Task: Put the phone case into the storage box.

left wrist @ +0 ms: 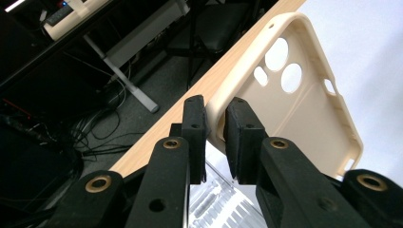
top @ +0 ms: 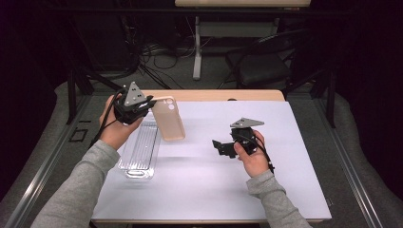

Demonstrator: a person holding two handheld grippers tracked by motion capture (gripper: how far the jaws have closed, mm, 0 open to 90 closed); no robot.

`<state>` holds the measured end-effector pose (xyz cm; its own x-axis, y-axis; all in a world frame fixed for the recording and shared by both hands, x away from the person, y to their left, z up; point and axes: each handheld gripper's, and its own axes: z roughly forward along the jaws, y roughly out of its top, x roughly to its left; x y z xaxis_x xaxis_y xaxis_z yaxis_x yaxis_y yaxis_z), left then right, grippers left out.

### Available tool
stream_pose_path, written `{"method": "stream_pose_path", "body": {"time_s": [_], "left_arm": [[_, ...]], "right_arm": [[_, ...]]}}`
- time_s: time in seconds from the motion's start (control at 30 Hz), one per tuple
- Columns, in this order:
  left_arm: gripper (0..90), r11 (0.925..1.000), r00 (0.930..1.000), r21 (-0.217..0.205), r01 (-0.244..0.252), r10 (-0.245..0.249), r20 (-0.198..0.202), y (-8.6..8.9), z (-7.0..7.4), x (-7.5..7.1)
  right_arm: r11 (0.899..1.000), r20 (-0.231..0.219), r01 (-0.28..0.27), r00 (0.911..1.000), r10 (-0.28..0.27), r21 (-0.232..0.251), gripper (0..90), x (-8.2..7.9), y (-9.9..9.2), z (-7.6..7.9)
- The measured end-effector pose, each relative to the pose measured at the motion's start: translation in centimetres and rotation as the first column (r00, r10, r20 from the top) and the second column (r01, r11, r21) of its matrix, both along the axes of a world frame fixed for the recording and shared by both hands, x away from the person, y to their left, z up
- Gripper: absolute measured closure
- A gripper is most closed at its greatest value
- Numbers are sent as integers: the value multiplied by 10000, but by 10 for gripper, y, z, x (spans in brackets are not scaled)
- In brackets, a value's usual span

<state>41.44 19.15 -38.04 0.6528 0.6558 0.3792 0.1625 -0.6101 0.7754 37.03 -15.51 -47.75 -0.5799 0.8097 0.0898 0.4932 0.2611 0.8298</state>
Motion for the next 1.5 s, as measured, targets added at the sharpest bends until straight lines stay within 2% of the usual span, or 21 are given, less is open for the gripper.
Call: {"method": "stream_pose_path", "body": {"time_s": [0.17, 0.33, 0.47, 0.53, 0.67, 0.77, 0.9, 1.07, 1.2, 1.4, 1.5], "left_arm": [[790, 9998, 9999, 194, 26, -29, 163, 0, 3, 7], [790, 9995, 10000, 295, -61, 60, 50, 5, 5, 15], [790, 9991, 9998, 393, -130, 124, 168, 8, 8, 18], [790, 9993, 9993, 354, -151, 139, 348, 10, 10, 19], [789, 9995, 9982, 21, -316, 315, 501, 14, 13, 21], [790, 9996, 9984, -183, -228, 237, 507, 18, 16, 23], [789, 9998, 9982, -46, -218, 221, 561, 22, 21, 26], [788, 9989, 9963, 147, -439, 427, 749, 27, 27, 30], [788, 9984, 9966, 130, -554, 545, 613, 32, 30, 35], [789, 9979, 9958, 104, -639, 631, 670, 43, 29, 41], [789, 9978, 9957, 230, -627, 610, 692, 49, 27, 44]], "right_arm": [[9999, 167, 106, 9998, -105, -57, 111, -3, 1, -2], [9991, 463, 424, 9980, -419, -88, 99, -6, 1, -4], [9988, 546, 489, 9973, -487, -21, 85, -9, -1, -4], [9985, 645, 547, 9964, -543, -44, 82, -10, -2, -5], [9978, 608, 666, 9960, -661, -70, 81, -12, -4, -9], [9976, 540, 695, 9961, -693, -10, 81, -14, -5, -11], [9973, 552, 728, 9958, -730, 54, 81, -16, -6, -12], [9976, 683, 698, 9952, -697, 15, 82, -17, -5, -12], [9974, 709, 720, 9949, -719, 19, 81, -18, -6, -12], [9970, 674, 772, 9948, -766, -52, 81, -17, -7, -13], [9965, 739, 829, 9939, -823, -46, 82, -17, -8, -14]]}}
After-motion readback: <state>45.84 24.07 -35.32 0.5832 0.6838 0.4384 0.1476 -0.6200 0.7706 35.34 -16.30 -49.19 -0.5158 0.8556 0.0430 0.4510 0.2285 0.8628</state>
